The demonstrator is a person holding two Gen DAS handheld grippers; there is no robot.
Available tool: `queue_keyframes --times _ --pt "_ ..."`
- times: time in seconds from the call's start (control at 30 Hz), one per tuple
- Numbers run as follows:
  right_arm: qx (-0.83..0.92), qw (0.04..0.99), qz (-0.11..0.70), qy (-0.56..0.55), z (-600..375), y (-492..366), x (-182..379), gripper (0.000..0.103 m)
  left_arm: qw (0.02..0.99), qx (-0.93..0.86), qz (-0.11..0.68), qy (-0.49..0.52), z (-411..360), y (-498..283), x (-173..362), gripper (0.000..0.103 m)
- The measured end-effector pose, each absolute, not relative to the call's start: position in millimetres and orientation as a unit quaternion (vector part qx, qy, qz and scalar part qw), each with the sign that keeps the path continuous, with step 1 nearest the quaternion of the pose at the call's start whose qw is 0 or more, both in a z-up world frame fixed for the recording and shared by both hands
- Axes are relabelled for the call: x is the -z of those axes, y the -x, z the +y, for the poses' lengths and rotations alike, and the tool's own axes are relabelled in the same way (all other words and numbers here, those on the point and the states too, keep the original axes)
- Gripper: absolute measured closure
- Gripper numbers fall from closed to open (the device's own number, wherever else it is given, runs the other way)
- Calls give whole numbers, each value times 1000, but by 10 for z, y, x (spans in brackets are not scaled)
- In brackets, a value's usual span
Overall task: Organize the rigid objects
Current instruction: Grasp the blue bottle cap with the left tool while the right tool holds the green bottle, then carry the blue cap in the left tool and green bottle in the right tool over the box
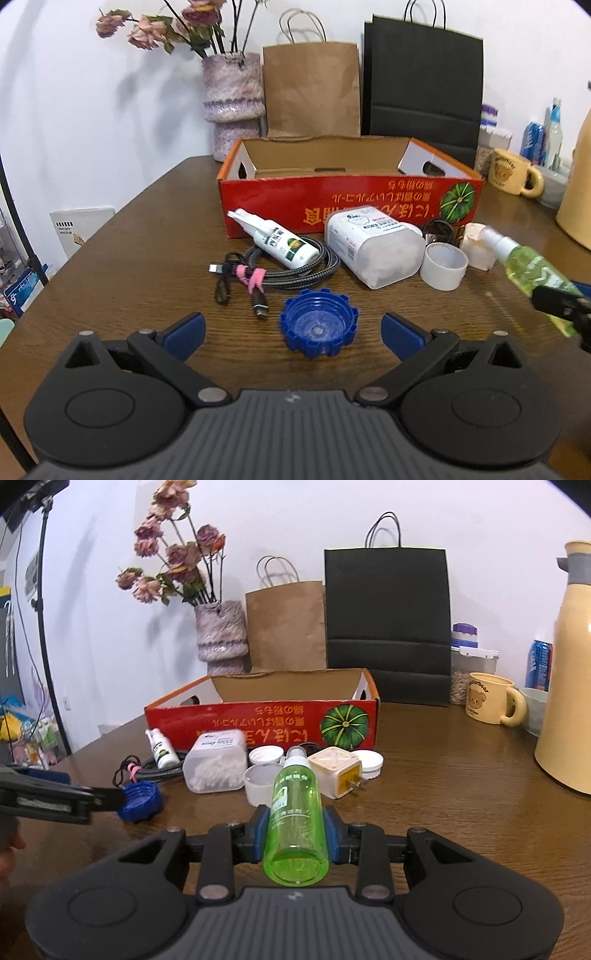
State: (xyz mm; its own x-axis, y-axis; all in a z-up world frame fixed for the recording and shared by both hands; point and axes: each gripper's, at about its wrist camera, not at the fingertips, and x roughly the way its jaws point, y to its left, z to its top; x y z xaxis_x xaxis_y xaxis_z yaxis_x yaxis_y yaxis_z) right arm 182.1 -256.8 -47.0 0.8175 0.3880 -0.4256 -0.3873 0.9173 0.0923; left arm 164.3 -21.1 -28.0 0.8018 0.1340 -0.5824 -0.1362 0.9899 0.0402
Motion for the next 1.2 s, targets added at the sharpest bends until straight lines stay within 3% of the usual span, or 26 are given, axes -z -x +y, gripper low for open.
queue_keyframes --times 0.5,0.7,0.93,1.2 --pt "-185 961 207 -12 -2590 -1825 490 73 941 -76 330 1 -309 -1953 513 0" --pt "-178 964 199 -6 -2557 -1792 500 73 939 -68 338 17 -269 -1971 540 14" --pt "-173 966 194 -4 -2534 -1762 500 73 943 -66 326 17 -261 -1912 513 47" --pt "-163 969 184 -3 -2530 -1718 493 73 946 -63 317 22 -237 -1856 483 47"
